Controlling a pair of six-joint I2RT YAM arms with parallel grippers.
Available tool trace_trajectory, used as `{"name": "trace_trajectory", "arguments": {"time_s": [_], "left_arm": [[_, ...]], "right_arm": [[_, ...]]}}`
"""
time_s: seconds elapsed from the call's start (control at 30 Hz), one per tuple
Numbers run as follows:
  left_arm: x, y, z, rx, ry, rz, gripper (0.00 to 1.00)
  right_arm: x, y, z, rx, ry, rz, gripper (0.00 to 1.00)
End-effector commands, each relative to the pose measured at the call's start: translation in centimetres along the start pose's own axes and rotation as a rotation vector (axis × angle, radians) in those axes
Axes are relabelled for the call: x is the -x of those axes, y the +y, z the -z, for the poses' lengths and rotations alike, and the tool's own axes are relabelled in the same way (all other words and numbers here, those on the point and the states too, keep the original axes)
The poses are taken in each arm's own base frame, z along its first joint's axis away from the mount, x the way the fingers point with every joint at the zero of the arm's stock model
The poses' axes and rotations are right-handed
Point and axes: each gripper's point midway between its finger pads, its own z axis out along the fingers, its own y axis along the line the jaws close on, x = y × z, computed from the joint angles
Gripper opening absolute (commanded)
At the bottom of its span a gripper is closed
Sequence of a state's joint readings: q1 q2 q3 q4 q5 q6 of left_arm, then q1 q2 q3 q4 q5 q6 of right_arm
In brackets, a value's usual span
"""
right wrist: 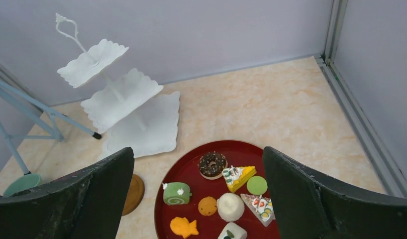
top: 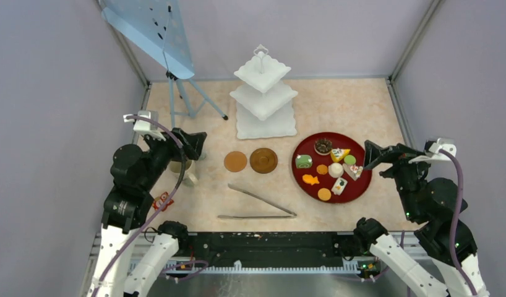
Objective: Serve the afternoon tea
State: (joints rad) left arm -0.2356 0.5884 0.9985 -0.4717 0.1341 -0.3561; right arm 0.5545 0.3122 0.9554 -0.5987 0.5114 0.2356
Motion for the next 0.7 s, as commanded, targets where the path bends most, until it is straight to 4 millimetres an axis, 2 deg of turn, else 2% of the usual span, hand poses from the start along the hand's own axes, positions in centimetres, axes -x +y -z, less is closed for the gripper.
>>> {"name": "trace_trajectory", "arguments": {"time_s": [0.0,0.17,0.37,0.53,0.67], "left_arm": [[0.4,-0.8,-0.9,-0.043,0.000,0.011,0.99],[-0.8,-1.4,-1.5,-0.087,0.066,0.015,0.99],[-3.2,-2.6,-2.1,-0.177,0.182,0.018,0.99],[-6.9,-3.8,-2.4,-0.284,0.319,0.087,0.99],[-11.2,-3.2,-2.6,-0.273,0.426,0.159,0.99]], "right_arm": [[0.6,-0.3,0.0,-0.014,-0.026,0.002,0.99],[-0.9,1.2,-1.0,0.050,0.011,0.017,0.99],[-2.7,1.7,-1.6,0.061,0.050,-0.006,0.99],[-5.0,2.8,-2.4,0.095,0.124,0.004,0.99],[-7.8,5.2,-2.9,0.214,0.239,0.040,0.99]]}}
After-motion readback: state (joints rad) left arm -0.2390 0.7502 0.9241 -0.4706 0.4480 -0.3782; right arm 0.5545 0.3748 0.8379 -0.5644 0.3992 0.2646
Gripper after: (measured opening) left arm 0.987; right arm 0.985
